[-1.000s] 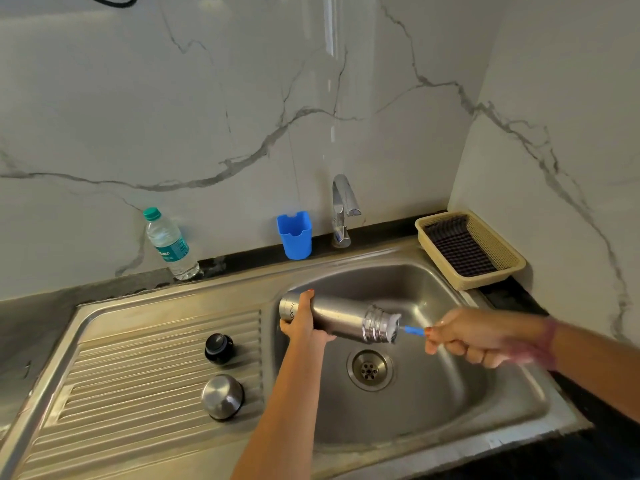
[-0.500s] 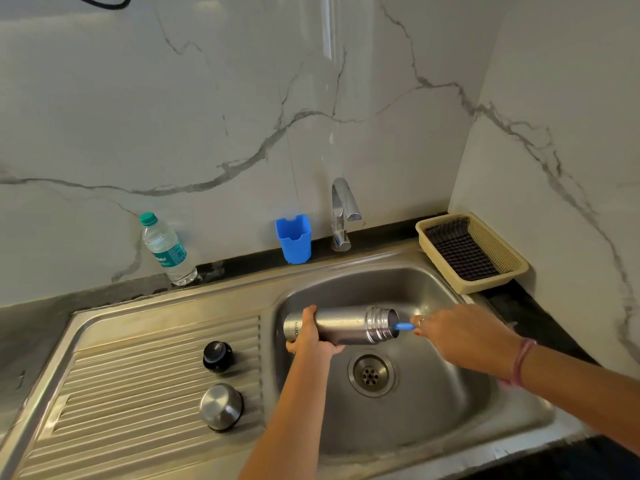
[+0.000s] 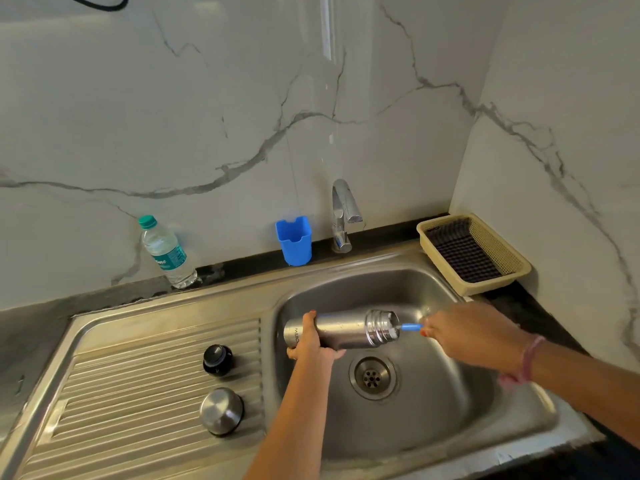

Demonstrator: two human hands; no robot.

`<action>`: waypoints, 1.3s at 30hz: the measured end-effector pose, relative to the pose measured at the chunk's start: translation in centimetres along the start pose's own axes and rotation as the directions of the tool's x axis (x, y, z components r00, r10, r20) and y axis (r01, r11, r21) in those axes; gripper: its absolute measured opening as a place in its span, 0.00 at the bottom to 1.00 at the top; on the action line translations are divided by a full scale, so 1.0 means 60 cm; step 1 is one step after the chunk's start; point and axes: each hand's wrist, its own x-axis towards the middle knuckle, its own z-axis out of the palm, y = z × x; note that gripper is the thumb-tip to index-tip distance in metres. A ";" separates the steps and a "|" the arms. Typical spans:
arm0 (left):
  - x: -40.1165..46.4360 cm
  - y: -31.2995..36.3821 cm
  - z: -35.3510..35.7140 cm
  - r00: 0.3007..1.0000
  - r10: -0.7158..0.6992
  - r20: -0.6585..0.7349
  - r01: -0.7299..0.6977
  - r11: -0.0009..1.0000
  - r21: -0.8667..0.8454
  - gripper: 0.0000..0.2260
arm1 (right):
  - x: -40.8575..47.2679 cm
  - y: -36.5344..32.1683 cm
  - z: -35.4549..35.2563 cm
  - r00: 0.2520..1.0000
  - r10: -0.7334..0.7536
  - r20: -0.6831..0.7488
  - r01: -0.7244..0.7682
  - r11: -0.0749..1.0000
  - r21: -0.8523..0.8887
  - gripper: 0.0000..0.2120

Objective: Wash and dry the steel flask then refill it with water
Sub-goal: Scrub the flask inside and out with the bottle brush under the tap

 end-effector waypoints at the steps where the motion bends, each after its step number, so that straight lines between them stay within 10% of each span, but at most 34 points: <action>1: 0.001 0.000 -0.001 1.000 -0.012 0.001 0.012 1.000 0.007 0.45 | -0.005 -0.008 0.011 0.993 -0.072 -0.093 0.060 0.991 -0.123 0.16; 6: 0.031 -0.004 -0.006 0.999 -0.030 -0.012 0.031 0.997 0.071 0.44 | -0.013 0.017 0.009 0.962 -0.247 -0.113 0.212 0.943 -0.258 0.25; 10: 0.008 -0.008 0.002 1.000 -0.024 -0.001 0.024 0.998 0.062 0.44 | -0.008 0.022 -0.002 0.969 -0.140 -0.203 0.096 0.972 -0.213 0.11; 13: -0.014 -0.014 0.009 1.000 0.009 0.023 -0.010 0.999 0.044 0.43 | 0.004 0.006 0.006 0.997 0.051 0.064 -0.063 0.980 0.191 0.15; 19: -0.013 -0.003 0.008 0.999 0.021 0.032 -0.024 0.993 0.114 0.44 | 0.008 0.016 -0.007 0.860 0.056 0.508 -0.463 0.507 0.727 0.13; 22: -0.007 0.003 0.009 0.999 0.037 0.027 -0.040 0.991 0.125 0.43 | 0.000 0.028 -0.015 0.900 0.067 0.431 -0.349 0.705 0.618 0.14; 25: 0.001 0.001 0.011 1.000 0.017 0.015 -0.018 0.994 0.110 0.43 | -0.010 0.025 -0.001 0.995 0.009 -0.097 -0.001 0.997 0.078 0.10; 27: 0.021 -0.005 0.011 1.000 0.012 -0.003 -0.012 0.992 0.128 0.43 | -0.021 0.025 0.020 0.935 -0.137 -0.327 0.079 0.980 -0.182 0.18; 30: -0.011 -0.006 0.015 1.000 0.020 -0.017 -0.019 0.998 0.057 0.42 | -0.022 0.021 0.047 0.945 -0.237 -0.223 0.165 0.940 -0.299 0.32; 35: -0.018 -0.007 0.011 0.999 0.042 0.003 -0.042 0.998 0.052 0.44 | -0.005 -0.008 0.061 0.998 0.014 -0.056 -0.003 0.982 0.190 0.15; 39: -0.014 -0.004 0.001 1.000 0.020 0.016 -0.021 0.997 0.081 0.43 | 0.000 0.024 0.011 0.902 0.036 0.429 -0.385 0.515 0.766 0.13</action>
